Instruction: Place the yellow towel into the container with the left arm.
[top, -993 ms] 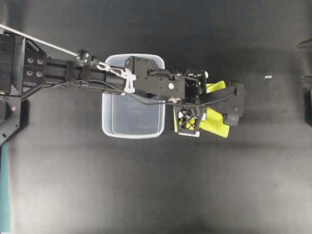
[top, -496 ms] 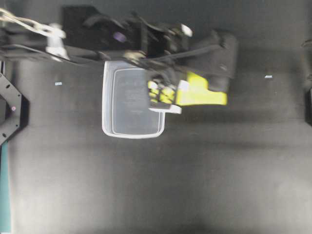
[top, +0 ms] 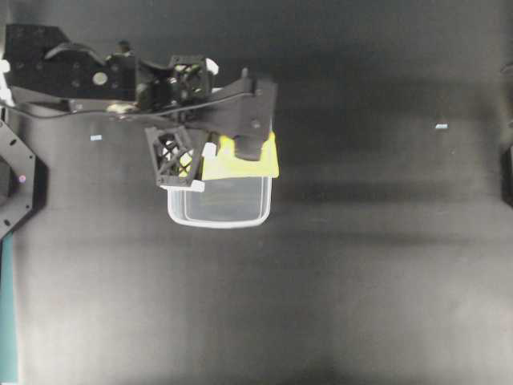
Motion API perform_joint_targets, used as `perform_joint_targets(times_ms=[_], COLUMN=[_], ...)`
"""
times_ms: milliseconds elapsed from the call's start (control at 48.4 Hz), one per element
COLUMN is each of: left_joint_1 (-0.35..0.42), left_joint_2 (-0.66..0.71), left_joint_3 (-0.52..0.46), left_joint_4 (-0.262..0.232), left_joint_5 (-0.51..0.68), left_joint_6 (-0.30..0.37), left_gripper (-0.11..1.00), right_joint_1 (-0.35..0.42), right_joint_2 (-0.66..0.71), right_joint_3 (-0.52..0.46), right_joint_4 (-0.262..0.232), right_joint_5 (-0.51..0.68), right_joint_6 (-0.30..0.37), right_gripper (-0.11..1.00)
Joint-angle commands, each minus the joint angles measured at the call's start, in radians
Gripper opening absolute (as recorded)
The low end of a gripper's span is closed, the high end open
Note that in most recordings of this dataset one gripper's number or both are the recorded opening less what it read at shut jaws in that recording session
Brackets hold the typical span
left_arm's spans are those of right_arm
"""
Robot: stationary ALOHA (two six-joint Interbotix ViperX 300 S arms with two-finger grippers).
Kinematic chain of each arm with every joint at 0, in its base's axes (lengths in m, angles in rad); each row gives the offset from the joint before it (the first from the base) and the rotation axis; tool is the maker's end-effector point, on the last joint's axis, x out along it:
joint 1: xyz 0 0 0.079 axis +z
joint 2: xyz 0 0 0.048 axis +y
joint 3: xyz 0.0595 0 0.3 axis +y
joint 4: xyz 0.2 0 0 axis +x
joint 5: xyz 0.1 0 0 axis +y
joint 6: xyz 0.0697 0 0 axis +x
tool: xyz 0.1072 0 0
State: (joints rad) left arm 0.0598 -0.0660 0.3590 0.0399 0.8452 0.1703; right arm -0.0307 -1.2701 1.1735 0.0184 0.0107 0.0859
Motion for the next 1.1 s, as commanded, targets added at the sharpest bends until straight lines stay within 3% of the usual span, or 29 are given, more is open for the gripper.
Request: perform_joint_targets(times_ms=[0, 662, 703, 931, 1013, 1075], left_joint_1=[0.011, 0.012, 0.014, 0.011, 0.008, 0.005], left_joint_2=[-0.009, 0.058, 0.058, 0.055, 0.028, -0.006], left_joint_3=[0.041, 0.094, 0.094, 0.075, 0.051, 0.035], left_joint_4=[0.003, 0.003, 0.003, 0.003, 0.003, 0.003], left_joint_5=[-0.049, -0.120, -0.120, -0.144, -0.140, -0.140], left_joint_6=[0.002, 0.003, 0.005, -0.014, -0.015, -0.008], left_gripper=[0.07, 0.08, 0.15, 0.80, 0.90, 0.87], right_joint_1=[0.002, 0.002, 0.002, 0.002, 0.002, 0.002], right_joint_2=[0.006, 0.008, 0.008, 0.008, 0.006, 0.006], right_joint_3=[-0.006, 0.000, 0.000, 0.005, 0.005, 0.005], right_joint_4=[0.003, 0.003, 0.003, 0.003, 0.003, 0.003], right_joint_5=[-0.017, -0.017, -0.017, -0.017, -0.015, -0.015], right_joint_6=[0.002, 0.002, 0.002, 0.002, 0.002, 0.002], right_gripper=[0.75, 0.74, 0.75, 0.74, 0.75, 0.74])
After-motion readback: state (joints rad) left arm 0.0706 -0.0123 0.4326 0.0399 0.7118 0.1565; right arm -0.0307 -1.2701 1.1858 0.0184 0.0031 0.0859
